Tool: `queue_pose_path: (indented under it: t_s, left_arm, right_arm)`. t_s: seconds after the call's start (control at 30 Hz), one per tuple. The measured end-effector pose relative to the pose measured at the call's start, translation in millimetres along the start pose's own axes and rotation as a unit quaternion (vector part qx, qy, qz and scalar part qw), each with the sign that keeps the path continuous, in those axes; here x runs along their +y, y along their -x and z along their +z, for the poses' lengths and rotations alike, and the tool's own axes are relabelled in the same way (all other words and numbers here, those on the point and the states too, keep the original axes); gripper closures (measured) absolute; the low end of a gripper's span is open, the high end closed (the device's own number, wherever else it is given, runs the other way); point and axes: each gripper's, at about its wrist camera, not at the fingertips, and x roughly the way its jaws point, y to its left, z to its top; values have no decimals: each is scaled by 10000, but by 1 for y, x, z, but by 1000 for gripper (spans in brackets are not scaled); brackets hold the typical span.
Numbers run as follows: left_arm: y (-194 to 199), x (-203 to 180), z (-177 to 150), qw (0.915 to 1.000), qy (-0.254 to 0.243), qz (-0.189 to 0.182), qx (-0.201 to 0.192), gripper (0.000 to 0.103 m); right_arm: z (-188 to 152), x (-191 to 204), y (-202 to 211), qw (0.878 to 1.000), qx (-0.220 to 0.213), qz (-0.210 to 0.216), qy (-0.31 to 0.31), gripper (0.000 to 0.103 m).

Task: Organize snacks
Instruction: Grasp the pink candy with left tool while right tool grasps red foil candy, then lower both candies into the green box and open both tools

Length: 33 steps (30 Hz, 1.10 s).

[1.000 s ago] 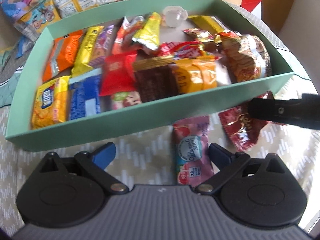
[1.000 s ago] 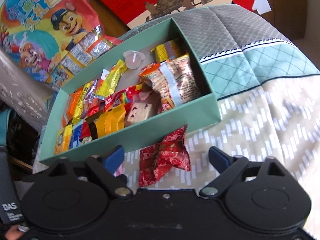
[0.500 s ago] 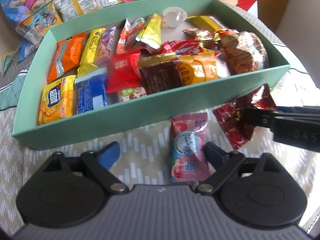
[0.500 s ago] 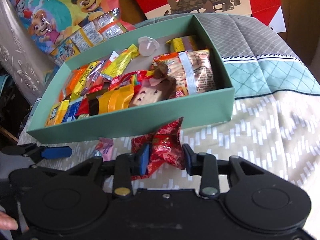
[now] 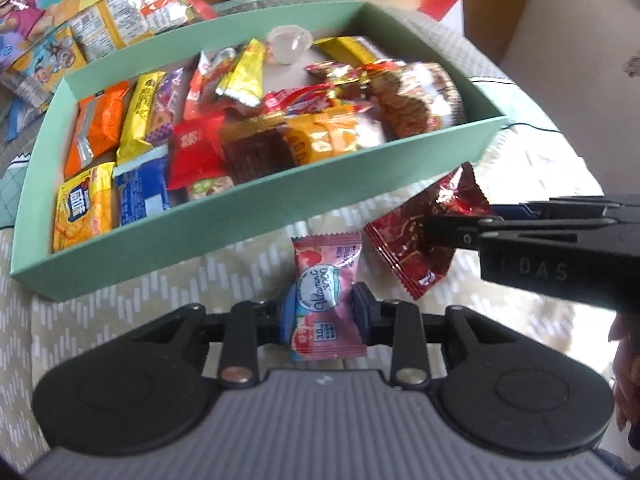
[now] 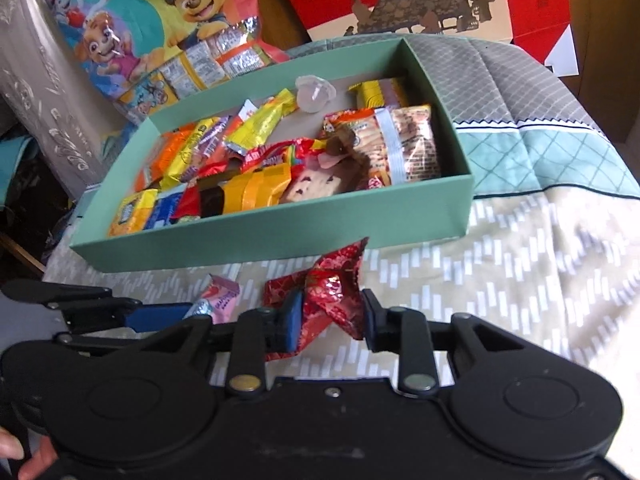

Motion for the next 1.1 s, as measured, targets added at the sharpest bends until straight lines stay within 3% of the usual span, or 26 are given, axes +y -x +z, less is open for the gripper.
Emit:
queue_pose_path:
  t_s: [0.23,0.5,0.8,1.1]
  left_arm:
    - [29,-2,8,9993,11,-217,-302,73]
    - [47,10,55,9973,151,-231,-678,73]
    - [16,38,127,9969,452,43,-639,73]
    - [-19,50,161,9968,627,22,-496,72]
  right_arm:
    - [11,-10,32,9996,-238,116,-90,74]
    - [58,-13,49,9970,-720,215,-203,74]
    - [125,-8,13,9954,-879,162,-358,74]
    - [161,-7,-30,9969,-684,30,-378,74]
